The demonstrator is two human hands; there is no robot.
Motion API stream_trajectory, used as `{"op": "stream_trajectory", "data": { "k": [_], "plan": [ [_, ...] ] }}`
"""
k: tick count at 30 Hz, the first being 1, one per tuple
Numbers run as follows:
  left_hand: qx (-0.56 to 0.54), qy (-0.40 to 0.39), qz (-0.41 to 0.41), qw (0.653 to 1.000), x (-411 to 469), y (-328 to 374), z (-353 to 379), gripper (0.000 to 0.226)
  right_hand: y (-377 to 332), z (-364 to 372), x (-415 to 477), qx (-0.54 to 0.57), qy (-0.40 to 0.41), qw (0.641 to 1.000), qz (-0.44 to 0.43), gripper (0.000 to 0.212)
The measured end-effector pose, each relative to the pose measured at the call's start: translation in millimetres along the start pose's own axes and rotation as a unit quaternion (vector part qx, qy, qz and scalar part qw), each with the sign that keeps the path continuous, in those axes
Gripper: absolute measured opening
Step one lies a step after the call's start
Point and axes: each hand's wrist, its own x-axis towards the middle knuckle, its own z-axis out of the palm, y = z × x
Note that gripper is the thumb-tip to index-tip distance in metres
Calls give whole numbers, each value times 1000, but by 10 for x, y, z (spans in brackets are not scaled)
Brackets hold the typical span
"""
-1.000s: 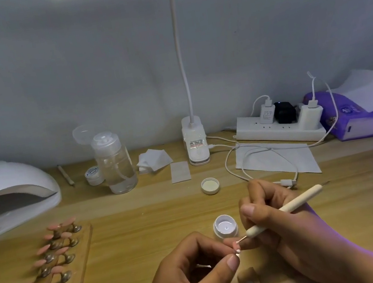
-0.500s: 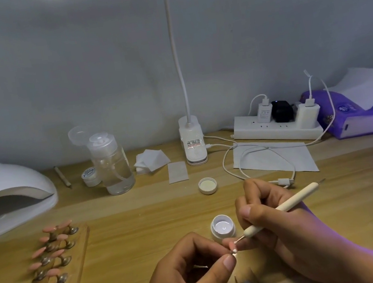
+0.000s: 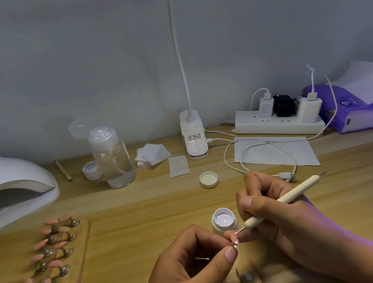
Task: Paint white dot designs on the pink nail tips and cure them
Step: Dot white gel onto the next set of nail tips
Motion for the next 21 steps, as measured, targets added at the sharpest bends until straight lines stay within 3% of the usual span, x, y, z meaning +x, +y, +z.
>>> {"op": "stream_trajectory", "data": {
  "k": [21],
  "plan": [
    [-15, -12, 20, 1000, 0, 2, 10, 9, -5, 16, 3, 2, -14, 1000, -4, 20]
  ]
}}
